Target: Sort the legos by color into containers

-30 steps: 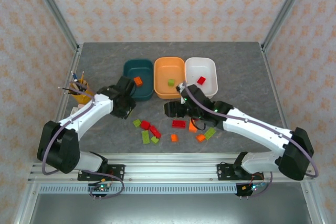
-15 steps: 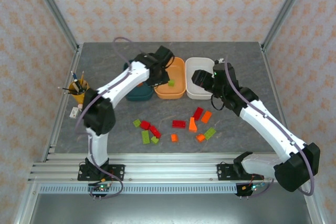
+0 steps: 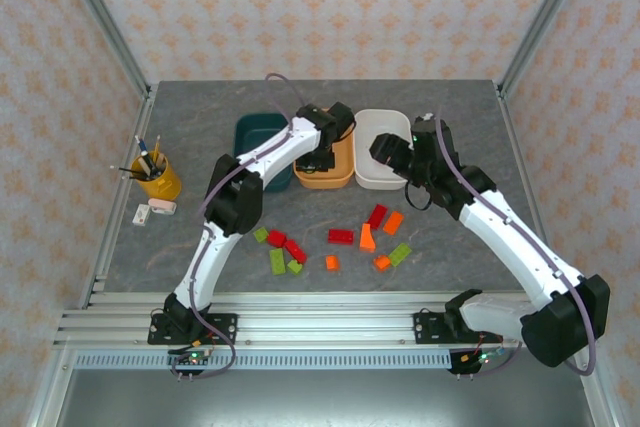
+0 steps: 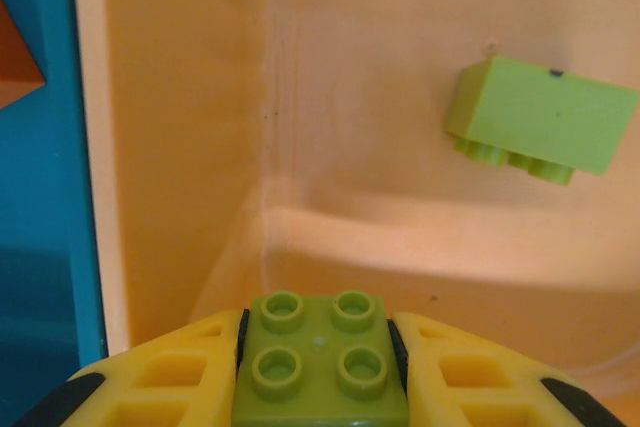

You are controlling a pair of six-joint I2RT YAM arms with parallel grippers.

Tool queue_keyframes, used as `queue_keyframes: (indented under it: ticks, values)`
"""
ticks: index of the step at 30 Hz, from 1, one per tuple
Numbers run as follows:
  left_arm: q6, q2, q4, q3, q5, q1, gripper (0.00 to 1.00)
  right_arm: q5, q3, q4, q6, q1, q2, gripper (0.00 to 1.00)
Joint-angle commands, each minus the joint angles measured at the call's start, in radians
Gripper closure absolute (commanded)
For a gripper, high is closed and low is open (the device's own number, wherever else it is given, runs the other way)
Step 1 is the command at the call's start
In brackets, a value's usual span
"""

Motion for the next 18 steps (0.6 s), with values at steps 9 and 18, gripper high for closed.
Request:
queue_keyframes:
  ticks: [9, 18]
  values:
    - [0.029, 0.069, -0.054, 0.046, -0.017, -0.014, 0.57, 0.078, -0.078, -0.188, 0.057, -0.005, -0.066, 0.27]
    - [0.024, 0.018, -0.062, 0.09, -0.016, -0.017, 0.44, 0.056, -0.134, -0.249, 0.105, -0.005, -0.064, 0.29]
